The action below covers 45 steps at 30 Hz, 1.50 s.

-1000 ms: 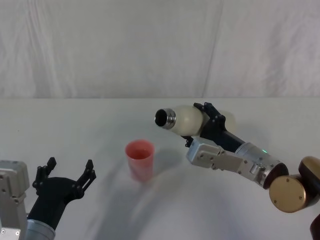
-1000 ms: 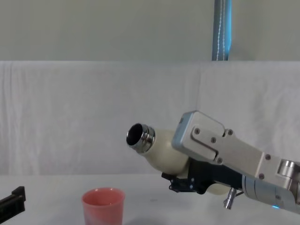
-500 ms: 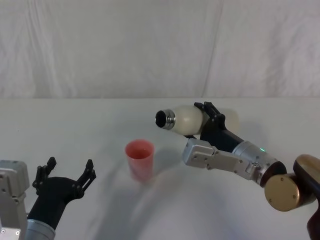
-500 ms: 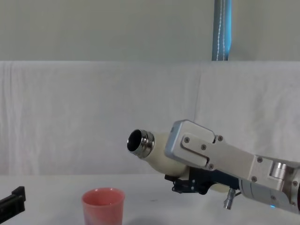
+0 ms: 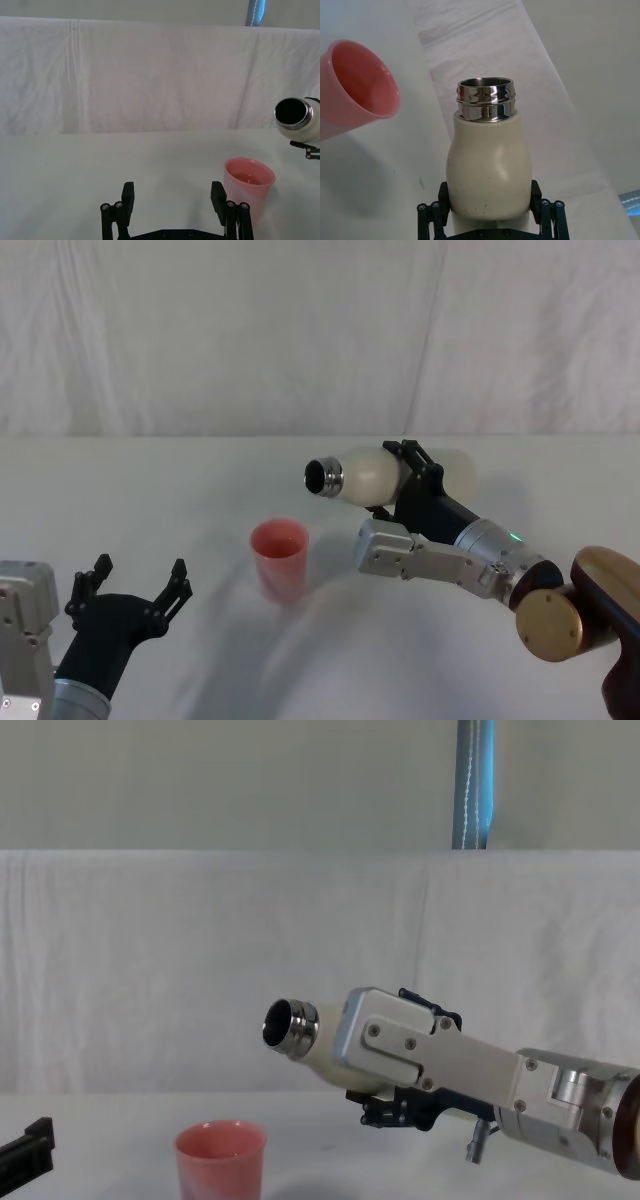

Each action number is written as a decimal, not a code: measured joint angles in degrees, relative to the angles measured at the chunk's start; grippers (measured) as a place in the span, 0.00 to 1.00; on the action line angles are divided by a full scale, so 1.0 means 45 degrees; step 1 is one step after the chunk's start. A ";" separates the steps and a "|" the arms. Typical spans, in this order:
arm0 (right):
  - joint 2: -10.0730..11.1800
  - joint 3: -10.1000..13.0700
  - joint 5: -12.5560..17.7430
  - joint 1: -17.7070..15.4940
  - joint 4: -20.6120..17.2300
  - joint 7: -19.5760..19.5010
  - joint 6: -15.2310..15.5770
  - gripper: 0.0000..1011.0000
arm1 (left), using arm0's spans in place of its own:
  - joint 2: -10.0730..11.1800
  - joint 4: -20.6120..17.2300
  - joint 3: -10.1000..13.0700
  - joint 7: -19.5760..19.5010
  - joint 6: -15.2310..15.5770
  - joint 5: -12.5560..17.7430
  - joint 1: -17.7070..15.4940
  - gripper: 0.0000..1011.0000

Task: Grasp the thermos with one hand and pour water into the cup lid.

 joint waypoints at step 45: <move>-0.0084 -0.0908 -0.1324 0.0618 0.0777 -0.0698 -0.0133 0.94 | -0.0001 0.0000 0.0000 0.0000 0.0000 0.0000 0.0000 0.99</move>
